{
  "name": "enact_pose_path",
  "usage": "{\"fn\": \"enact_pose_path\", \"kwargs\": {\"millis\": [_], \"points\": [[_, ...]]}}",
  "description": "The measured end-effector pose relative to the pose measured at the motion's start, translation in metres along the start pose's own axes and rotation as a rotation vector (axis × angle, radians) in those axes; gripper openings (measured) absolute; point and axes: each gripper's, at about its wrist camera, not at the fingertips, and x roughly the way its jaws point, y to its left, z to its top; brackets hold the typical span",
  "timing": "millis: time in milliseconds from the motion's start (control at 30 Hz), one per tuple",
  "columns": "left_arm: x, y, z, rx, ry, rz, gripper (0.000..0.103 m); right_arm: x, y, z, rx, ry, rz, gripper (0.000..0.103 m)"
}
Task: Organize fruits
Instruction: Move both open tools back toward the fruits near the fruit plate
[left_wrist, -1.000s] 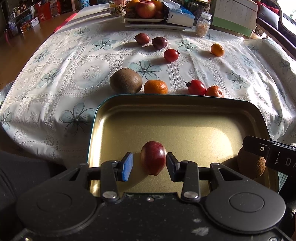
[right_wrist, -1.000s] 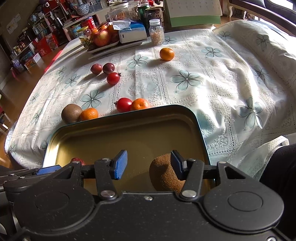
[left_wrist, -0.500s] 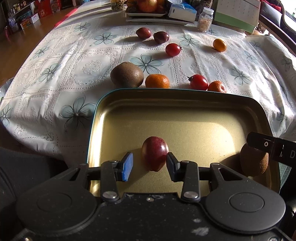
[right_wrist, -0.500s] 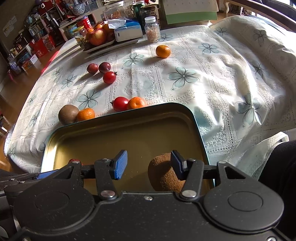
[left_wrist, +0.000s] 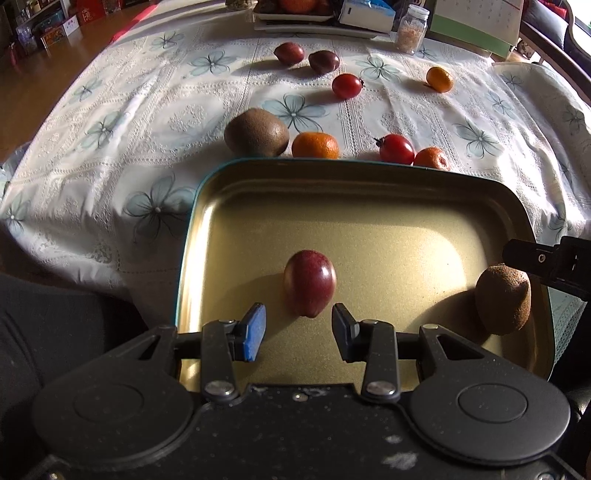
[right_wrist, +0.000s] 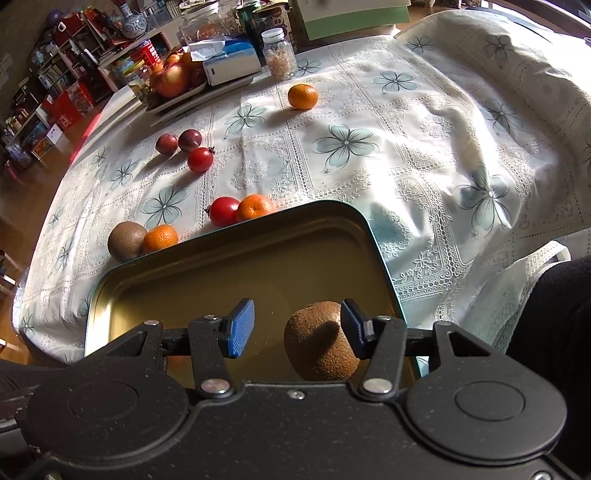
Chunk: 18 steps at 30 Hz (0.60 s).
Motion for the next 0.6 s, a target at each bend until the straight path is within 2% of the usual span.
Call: {"fn": "enact_pose_path", "kwargs": {"millis": [133, 333, 600], "points": [[-0.005, -0.001, 0.013, 0.003, -0.003, 0.012, 0.04, 0.001, 0.001, 0.01, -0.005, 0.019, -0.015, 0.059], [0.0, -0.003, 0.046, 0.022, 0.05, -0.006, 0.04, 0.004, 0.009, 0.031, -0.087, 0.027, -0.048, 0.059], [0.009, -0.009, 0.104, 0.051, 0.087, -0.029, 0.04, 0.029, 0.01, 0.073, -0.074, 0.139, -0.019, 0.059]]}}
